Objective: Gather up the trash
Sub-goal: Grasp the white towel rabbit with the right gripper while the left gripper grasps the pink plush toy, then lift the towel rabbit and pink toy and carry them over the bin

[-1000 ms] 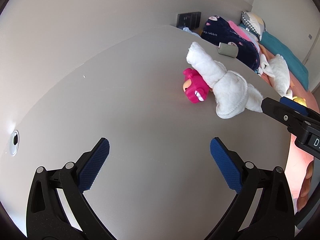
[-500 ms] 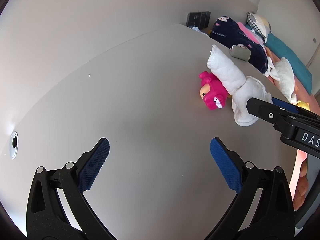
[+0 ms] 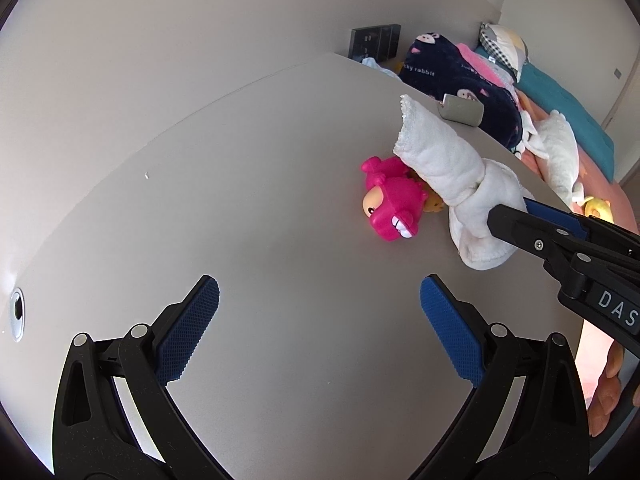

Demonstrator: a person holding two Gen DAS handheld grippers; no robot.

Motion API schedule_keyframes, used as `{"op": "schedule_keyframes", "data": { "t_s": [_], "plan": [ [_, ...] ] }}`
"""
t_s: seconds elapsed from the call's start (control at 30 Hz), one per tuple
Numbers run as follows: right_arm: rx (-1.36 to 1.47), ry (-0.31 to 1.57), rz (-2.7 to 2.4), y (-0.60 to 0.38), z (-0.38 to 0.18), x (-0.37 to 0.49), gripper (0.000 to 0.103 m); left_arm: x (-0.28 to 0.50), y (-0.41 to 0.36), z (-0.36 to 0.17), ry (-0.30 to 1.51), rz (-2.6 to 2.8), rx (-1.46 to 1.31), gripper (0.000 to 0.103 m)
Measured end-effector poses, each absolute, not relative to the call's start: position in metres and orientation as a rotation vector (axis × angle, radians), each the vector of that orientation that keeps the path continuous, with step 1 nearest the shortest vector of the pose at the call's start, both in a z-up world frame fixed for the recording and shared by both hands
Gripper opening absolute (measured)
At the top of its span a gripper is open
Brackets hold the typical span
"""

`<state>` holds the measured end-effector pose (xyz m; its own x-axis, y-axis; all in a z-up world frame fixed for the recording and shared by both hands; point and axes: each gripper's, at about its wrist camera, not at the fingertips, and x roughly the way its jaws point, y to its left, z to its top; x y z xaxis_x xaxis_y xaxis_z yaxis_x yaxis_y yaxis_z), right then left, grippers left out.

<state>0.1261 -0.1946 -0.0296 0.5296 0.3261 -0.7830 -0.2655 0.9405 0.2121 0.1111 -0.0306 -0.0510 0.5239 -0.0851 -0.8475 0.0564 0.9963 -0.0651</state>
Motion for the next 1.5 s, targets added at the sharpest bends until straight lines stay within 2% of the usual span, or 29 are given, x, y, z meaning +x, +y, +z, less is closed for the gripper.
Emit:
{"op": "schedule_keyframes", "data": {
  "t_s": [0.37, 0.43, 0.6, 0.77, 0.87, 1.5],
  "plan": [
    [0.087, 0.857, 0.259, -0.234, -0.002, 0.122, 0.036, 0.146, -0.061, -0.055, 0.967, -0.106, 0.019, 0.096],
    [0.099, 0.858, 0.237, -0.243, -0.002, 0.124, 0.036, 0.154, -0.063, -0.056, 0.965, -0.114, 0.021, 0.091],
    [0.131, 0.872, 0.197, -0.26, -0.007, 0.128, 0.036, 0.17, -0.067, -0.063, 0.98, -0.126, 0.028, 0.07],
    [0.151, 0.882, 0.18, -0.27, -0.012, 0.13, 0.036, 0.178, -0.07, -0.074, 1.007, -0.148, 0.018, 0.058],
    [0.157, 0.882, 0.174, -0.273, -0.014, 0.131, 0.036, 0.177, -0.071, -0.078, 1.003, -0.148, 0.02, 0.041],
    [0.18, 0.845, 0.199, -0.287, -0.001, 0.102, 0.036, 0.132, -0.08, -0.045, 0.939, -0.137, 0.039, 0.041]
  ]
}}
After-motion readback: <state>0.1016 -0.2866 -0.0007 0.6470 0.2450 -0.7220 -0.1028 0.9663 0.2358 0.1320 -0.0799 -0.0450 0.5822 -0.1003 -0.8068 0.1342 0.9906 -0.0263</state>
